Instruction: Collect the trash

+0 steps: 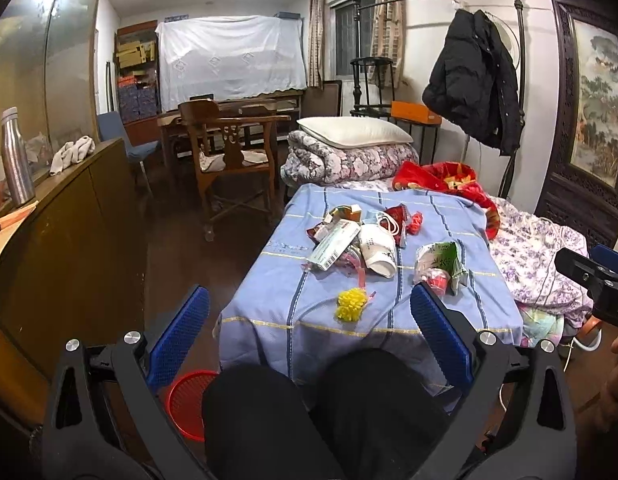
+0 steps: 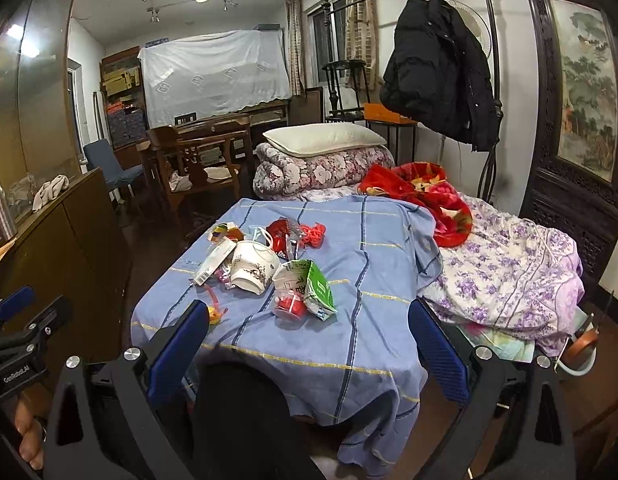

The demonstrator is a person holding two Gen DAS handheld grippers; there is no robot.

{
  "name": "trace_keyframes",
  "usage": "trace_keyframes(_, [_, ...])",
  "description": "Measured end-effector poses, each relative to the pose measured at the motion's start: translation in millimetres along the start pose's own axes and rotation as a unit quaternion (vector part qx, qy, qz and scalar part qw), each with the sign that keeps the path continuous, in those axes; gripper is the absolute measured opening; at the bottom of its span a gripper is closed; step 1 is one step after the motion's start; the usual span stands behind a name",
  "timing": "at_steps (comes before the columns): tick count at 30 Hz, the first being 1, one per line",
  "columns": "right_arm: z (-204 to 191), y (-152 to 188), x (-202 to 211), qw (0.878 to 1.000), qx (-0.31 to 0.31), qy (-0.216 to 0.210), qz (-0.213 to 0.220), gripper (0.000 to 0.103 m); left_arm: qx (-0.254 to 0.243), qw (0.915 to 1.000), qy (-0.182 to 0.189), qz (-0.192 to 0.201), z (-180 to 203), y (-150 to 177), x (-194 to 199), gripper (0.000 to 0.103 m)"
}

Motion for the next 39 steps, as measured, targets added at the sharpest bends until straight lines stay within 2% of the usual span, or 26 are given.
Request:
trace_keyframes(9, [-8, 0, 8, 1.000, 0.012, -0.002, 0.007, 0.097, 0.013, 0.9999, -0.001, 0.001, -8, 1, 1, 0.097])
trace_keyframes(39, [-10, 0, 9, 1.000, 0.010, -0.003, 0.008, 0.097, 0.011, 0.9999, -0.002, 0.000, -11, 4, 1, 0.097])
Point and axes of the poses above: each gripper's, at about its wrist camera, not at the fingertips, and x roughly against the way its jaws point, z to its right, y to its underside, the point moved 2 cm from there along -x, roughly the way its jaws point, and after that the axes turned 11 degrees about -z, right-handed, at the moved point
